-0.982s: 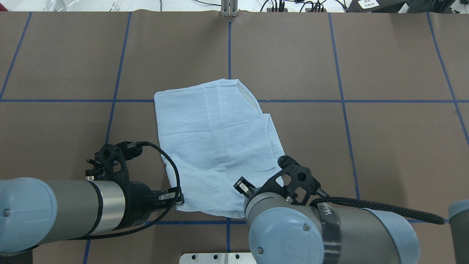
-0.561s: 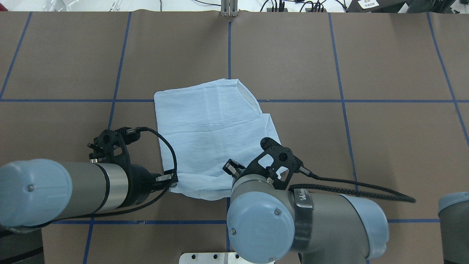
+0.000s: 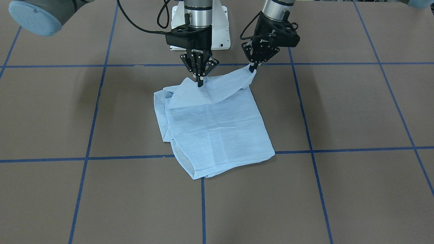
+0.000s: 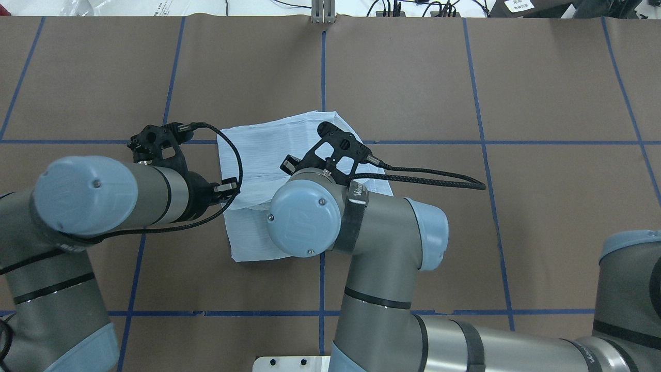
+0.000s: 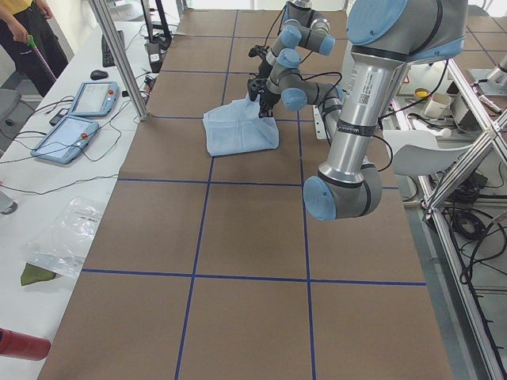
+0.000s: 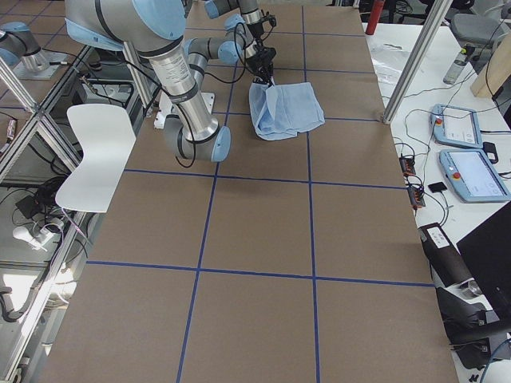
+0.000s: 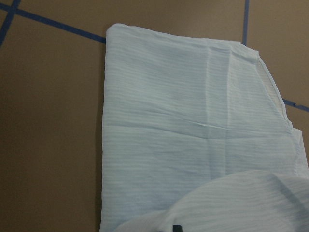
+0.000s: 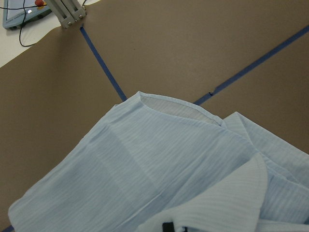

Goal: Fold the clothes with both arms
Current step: 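Lift the near edge with both grippers and fold it toward the collar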

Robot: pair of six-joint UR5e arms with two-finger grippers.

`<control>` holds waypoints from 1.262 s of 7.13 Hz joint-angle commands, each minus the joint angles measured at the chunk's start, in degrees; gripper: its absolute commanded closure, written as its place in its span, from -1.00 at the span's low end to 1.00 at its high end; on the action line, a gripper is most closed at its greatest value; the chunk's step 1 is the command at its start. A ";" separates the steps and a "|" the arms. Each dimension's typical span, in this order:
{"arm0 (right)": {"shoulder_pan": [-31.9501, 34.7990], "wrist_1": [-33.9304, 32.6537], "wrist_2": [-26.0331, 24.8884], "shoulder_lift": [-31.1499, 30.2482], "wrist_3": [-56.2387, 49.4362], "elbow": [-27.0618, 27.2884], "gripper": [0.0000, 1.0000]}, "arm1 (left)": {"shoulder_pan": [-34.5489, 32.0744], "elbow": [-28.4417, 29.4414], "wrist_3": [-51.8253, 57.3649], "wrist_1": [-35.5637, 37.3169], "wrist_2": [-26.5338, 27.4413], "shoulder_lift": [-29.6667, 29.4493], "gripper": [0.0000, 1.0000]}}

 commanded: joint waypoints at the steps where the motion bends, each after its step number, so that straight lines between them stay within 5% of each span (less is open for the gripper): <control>1: 3.39 7.60 0.16 3.28 -4.24 -10.80 1.00 | -4.31 7.51 4.87 -0.24 0.21 -3.36 1.00; 7: 5.24 11.14 0.59 6.79 -7.50 -21.45 1.00 | -7.76 26.94 9.64 -11.49 1.44 -9.42 1.00; 9: 5.77 19.29 0.86 8.12 -8.55 -27.96 1.00 | -7.76 30.47 10.08 -14.46 1.44 -10.49 1.00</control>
